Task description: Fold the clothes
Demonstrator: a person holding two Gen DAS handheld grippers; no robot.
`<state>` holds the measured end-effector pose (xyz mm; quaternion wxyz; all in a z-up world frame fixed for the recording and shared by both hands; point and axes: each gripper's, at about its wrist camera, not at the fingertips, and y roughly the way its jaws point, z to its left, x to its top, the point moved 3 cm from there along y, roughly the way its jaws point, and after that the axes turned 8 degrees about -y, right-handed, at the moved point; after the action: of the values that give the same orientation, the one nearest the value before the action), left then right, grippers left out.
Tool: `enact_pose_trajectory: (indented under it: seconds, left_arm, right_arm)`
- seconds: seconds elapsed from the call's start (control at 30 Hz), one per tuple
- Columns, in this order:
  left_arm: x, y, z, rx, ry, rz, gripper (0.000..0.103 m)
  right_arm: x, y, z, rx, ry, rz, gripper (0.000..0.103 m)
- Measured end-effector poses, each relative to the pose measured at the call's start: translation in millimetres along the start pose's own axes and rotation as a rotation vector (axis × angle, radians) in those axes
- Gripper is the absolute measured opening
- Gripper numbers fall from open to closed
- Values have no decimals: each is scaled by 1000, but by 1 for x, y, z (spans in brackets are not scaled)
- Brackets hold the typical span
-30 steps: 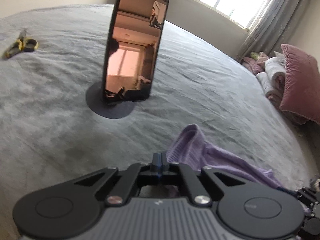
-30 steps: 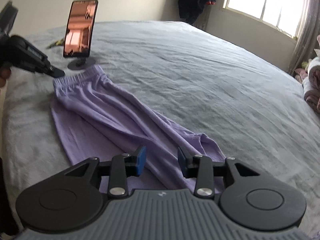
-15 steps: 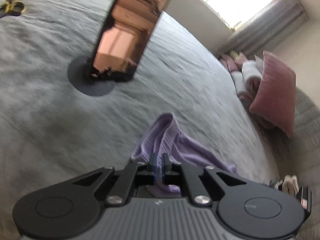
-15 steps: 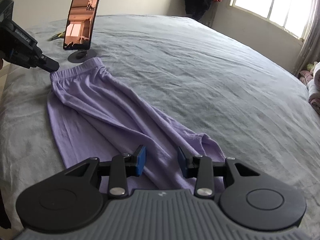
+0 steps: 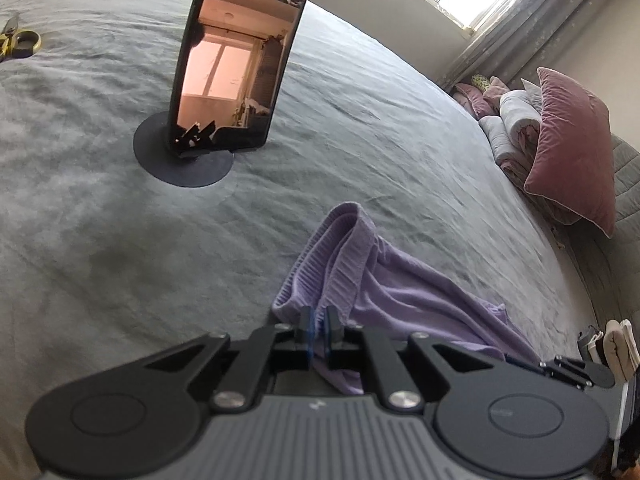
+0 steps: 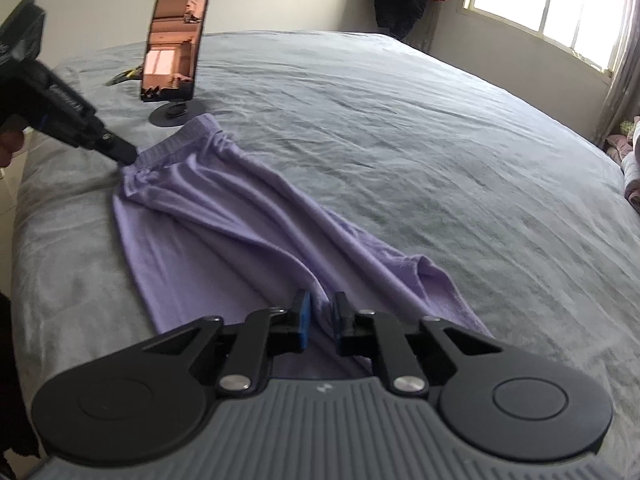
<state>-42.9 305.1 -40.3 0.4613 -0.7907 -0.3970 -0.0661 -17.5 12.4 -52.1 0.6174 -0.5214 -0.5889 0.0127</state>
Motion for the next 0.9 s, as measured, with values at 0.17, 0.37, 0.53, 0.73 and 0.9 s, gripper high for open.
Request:
enact_pose_trajectory:
  seconds: [0.17,0.37,0.53,0.73,0.9]
  left_arm:
    - [-2,-2,-5,-19,18,14,30]
    - [-9,3,-13,3,66,38,28]
    - [-6,1,-7,10,33,21,17]
    - [-4,-4,-7,-1,31,-14,6]
    - [4,-14,-5,-51,-4,-93,6]
  right_arm:
    - [-5,-5,8,28,-23,4,6]
    - [-7,-2,11,22,-29,13,6]
    - [-6,1,8,2,-16,9,12]
    - [-4,-2,6,-1,19,-5,2]
    - [1,-30,7,20,58,-63,2]
